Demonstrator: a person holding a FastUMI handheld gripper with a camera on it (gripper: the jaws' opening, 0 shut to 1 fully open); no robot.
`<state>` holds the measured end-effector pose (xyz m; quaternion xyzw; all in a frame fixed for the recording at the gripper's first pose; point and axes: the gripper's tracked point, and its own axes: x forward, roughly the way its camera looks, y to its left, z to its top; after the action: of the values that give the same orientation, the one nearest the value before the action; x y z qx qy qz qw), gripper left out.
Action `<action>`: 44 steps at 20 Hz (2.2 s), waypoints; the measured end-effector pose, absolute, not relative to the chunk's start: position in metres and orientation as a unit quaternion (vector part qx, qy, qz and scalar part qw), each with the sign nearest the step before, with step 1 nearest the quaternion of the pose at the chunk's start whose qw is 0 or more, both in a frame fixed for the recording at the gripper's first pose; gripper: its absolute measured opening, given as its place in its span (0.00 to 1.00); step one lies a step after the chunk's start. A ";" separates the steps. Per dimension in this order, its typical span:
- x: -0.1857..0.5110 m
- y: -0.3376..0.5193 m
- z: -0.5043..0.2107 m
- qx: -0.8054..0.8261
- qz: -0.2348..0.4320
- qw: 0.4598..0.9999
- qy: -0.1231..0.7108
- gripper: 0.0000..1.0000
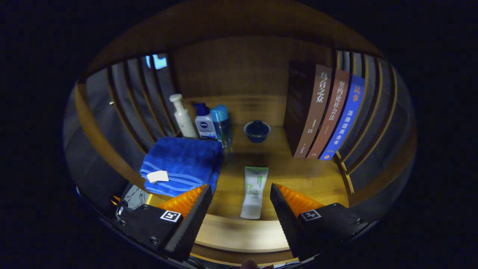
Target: Pull open the drawer, take out the items inside it, and place them on the countertop above the cabinet.
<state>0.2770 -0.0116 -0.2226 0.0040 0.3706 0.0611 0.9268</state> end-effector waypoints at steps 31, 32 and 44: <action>0.049 -0.009 -0.329 -0.013 -0.021 0.989 0.145 1.00; 0.050 -0.010 -0.337 -0.012 -0.021 0.988 0.151 1.00; 0.067 -0.009 -0.348 -0.022 -0.009 0.988 0.155 0.99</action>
<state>0.0669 -0.0091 -0.3480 -0.0221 0.1550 -0.0086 0.9876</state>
